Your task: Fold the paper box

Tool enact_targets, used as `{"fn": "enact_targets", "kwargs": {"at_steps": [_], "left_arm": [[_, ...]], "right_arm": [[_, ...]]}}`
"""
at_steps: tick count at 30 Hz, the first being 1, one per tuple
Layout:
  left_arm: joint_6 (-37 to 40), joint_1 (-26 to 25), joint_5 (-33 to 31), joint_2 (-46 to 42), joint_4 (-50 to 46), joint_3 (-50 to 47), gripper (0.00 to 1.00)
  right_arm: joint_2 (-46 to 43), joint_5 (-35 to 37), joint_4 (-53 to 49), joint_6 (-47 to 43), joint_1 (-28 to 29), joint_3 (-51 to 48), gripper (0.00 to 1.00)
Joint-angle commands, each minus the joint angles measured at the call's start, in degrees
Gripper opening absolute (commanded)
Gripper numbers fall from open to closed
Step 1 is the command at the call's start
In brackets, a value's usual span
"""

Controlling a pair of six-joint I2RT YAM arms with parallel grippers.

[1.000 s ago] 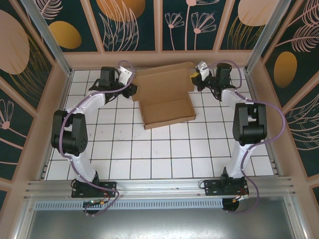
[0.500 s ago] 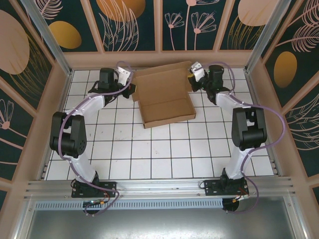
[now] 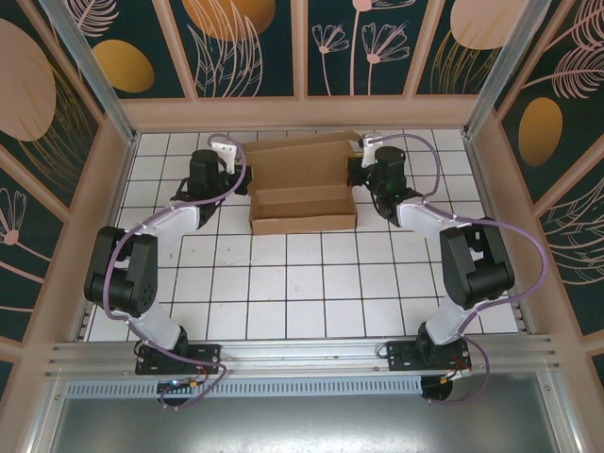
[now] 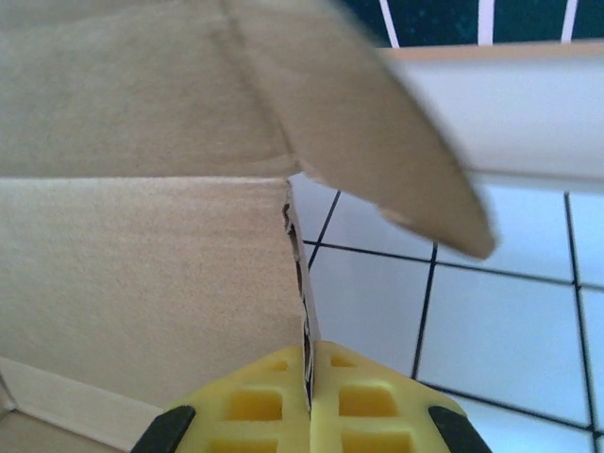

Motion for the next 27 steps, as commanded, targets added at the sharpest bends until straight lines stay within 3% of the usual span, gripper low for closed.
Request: {"fn": "enact_targets", "kwargs": {"at_steps": [1, 4, 10, 15, 21, 27], "left_arm": [[-7.1, -2.5, -2.8, -0.5, 5.5, -0.8, 0.01], [-12.2, -3.3, -4.1, -1.4, 8.4, -3.2, 0.02], [-14.8, -4.6, -6.8, -4.4, 13.6, -6.9, 0.01], [-14.4, -4.9, -7.1, -6.4, 16.5, -8.6, 0.01], [-11.6, -5.2, -6.3, -6.0, 12.0, -5.3, 0.01], [-12.8, -6.1, -7.0, -6.2, 15.9, -9.6, 0.03]], "right_arm": [[-0.9, -3.0, -1.8, 13.9, 2.1, 1.5, 0.0], [-0.3, 4.1, -5.4, 18.2, 4.6, 3.5, 0.0], [-1.1, 15.0, 3.3, 14.8, 10.3, -0.4, 0.0], [-1.7, 15.6, 15.4, 10.4, 11.1, -6.3, 0.0], [-0.5, 13.1, 16.4, 7.4, 12.2, -5.9, 0.0], [0.4, 13.8, 20.3, 7.0, 12.6, -9.6, 0.0]]}}
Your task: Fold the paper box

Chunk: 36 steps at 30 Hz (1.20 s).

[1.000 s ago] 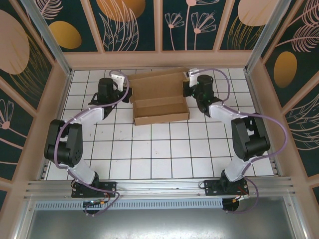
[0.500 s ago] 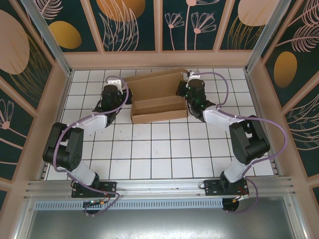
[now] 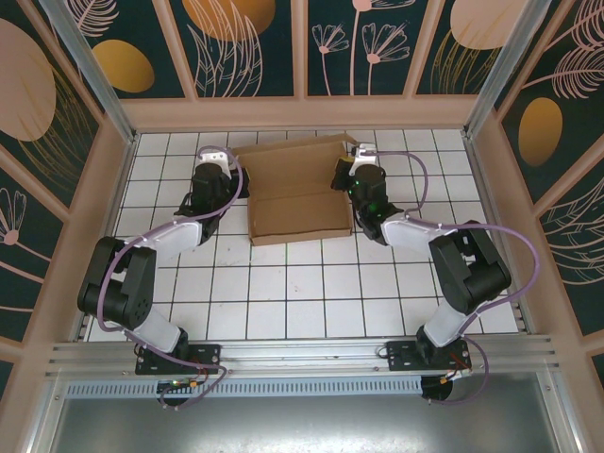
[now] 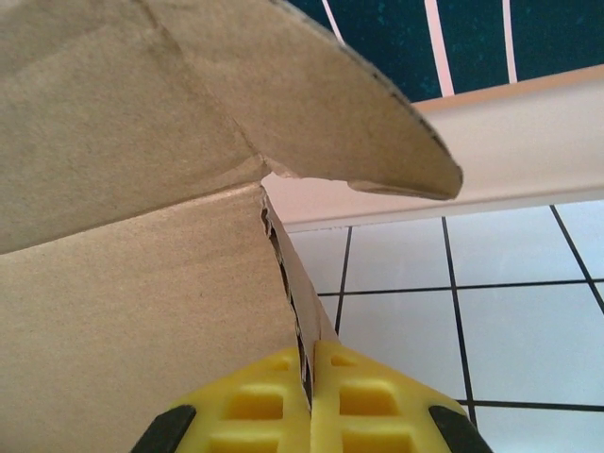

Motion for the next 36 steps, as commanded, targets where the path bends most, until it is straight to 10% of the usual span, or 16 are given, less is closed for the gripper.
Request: {"fn": "enact_targets", "kwargs": {"at_steps": [1, 36], "left_arm": [[-1.1, -3.0, 5.2, -1.0, 6.7, -1.7, 0.03], [-11.5, -6.9, 0.7, -0.4, 11.6, -19.7, 0.1]], "right_arm": [[1.3, -5.5, 5.9, -1.1, 2.8, -3.3, 0.0], [5.7, -5.3, 29.5, 6.4, 6.7, -27.1, 0.0]]}}
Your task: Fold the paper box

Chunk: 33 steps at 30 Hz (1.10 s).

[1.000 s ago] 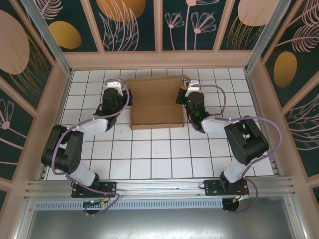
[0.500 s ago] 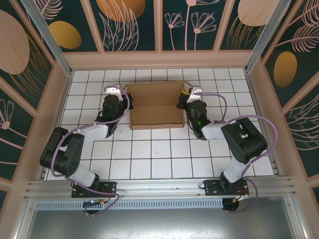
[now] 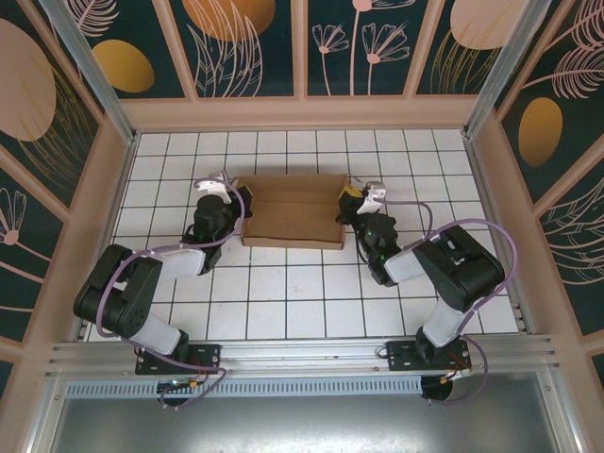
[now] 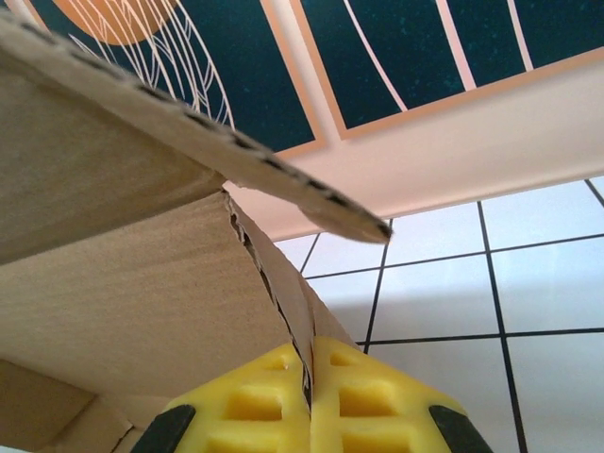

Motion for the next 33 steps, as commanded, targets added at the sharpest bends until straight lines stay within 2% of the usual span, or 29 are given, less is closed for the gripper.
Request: {"fn": "enact_targets", "kwargs": {"at_steps": [1, 10, 16, 19, 26, 29, 33], "left_arm": [[-3.0, -2.4, 5.8, 2.1, -9.7, -3.4, 0.1], [-4.0, -2.4, 4.8, 2.4, -9.9, -4.6, 0.12], [-3.8, -2.4, 4.3, 1.7, -10.3, -4.3, 0.12], [-3.9, -2.4, 4.7, 1.8, -10.5, -3.9, 0.12], [-4.2, -2.4, 3.9, -1.5, -14.4, -2.5, 0.12], [-4.2, -2.4, 3.2, -3.0, -15.9, -2.0, 0.11], [-4.6, -2.4, 3.7, -2.7, -15.3, -1.9, 0.1]], "right_arm": [[3.4, -5.1, -7.4, 3.1, 3.4, -3.2, 0.0], [3.3, -4.2, -6.8, 6.1, 4.7, -3.3, 0.0], [2.3, 2.5, -7.6, 11.0, 7.8, -0.7, 0.0], [0.8, 4.4, -13.1, 11.1, 9.3, 3.0, 0.0], [-0.7, 8.8, -34.0, 1.0, 11.5, 13.4, 0.0], [-0.9, 9.6, -38.8, 2.5, 11.5, 15.7, 0.0], [-1.6, 8.2, -37.5, 10.2, 11.3, 15.8, 0.0]]}}
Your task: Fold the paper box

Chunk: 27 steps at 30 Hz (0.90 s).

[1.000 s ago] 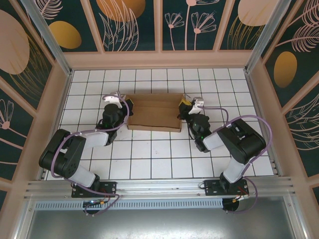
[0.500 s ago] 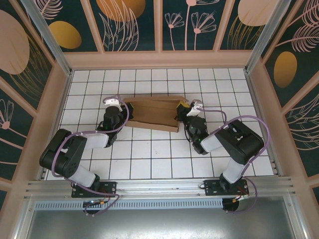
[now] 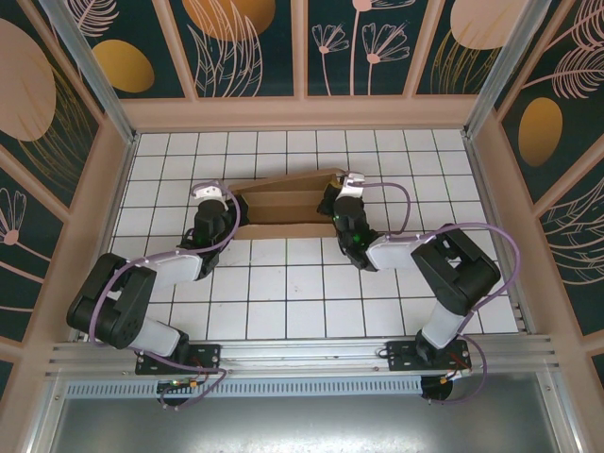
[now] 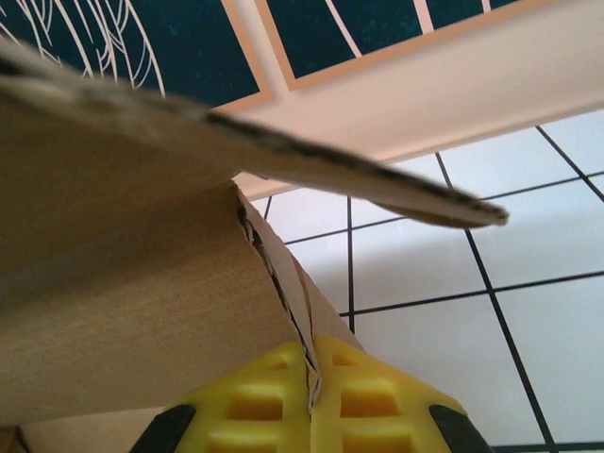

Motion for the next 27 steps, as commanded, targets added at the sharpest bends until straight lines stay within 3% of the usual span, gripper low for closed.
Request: {"fn": "enact_targets", "kwargs": {"at_steps": [1, 7, 14, 19, 27], "left_arm": [[-0.5, -1.9, 7.1, 1.5, -6.4, 0.1, 0.1], [-1.7, -1.9, 7.5, 2.4, -5.5, -1.3, 0.08], [-2.6, -1.9, 7.4, 1.8, -3.9, -4.9, 0.07], [-1.4, -1.9, 6.6, 1.2, -3.5, -7.0, 0.08], [1.5, -1.9, 4.6, 0.3, -4.8, -8.2, 0.07]], "right_arm": [[-0.8, -8.9, -7.4, 6.4, 3.4, 0.4, 0.0], [1.2, -11.4, -2.1, 6.6, 3.5, -1.4, 0.0], [4.0, -12.7, 13.6, 5.8, 3.6, -13.4, 0.01], [4.5, -14.3, 23.5, 3.9, 3.6, -19.3, 0.09], [-1.2, -15.9, 24.9, 0.0, 3.8, -23.4, 0.29]]}}
